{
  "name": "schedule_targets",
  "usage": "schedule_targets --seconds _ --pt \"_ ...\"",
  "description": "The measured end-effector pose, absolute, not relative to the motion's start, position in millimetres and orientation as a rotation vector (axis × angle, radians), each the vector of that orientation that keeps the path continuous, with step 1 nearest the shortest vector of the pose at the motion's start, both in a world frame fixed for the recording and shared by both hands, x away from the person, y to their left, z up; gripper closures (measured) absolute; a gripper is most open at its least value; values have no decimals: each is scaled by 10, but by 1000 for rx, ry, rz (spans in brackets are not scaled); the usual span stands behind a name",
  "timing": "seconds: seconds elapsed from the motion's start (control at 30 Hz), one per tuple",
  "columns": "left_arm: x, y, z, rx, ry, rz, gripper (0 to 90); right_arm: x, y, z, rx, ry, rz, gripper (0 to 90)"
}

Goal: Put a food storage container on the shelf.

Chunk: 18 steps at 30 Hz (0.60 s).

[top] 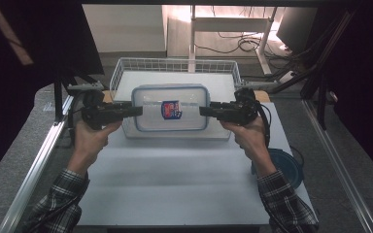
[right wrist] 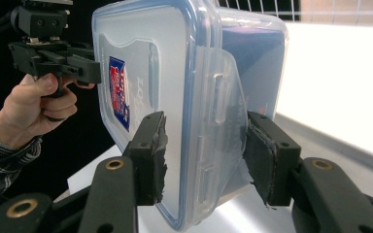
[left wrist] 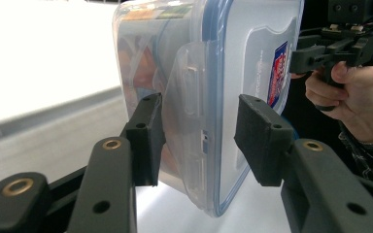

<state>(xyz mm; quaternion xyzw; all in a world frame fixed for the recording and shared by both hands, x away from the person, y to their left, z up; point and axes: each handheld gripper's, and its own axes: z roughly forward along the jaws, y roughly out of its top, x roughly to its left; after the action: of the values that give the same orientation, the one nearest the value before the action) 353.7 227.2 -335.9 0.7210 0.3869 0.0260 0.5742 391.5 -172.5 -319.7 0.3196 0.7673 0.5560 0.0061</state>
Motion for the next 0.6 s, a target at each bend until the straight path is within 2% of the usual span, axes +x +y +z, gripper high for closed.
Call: schedule_targets --seconds 0.6 --pt "4070 2260 -3108 1671 920 52 534 4327 -1730 -3023 1060 2355 1756 514"
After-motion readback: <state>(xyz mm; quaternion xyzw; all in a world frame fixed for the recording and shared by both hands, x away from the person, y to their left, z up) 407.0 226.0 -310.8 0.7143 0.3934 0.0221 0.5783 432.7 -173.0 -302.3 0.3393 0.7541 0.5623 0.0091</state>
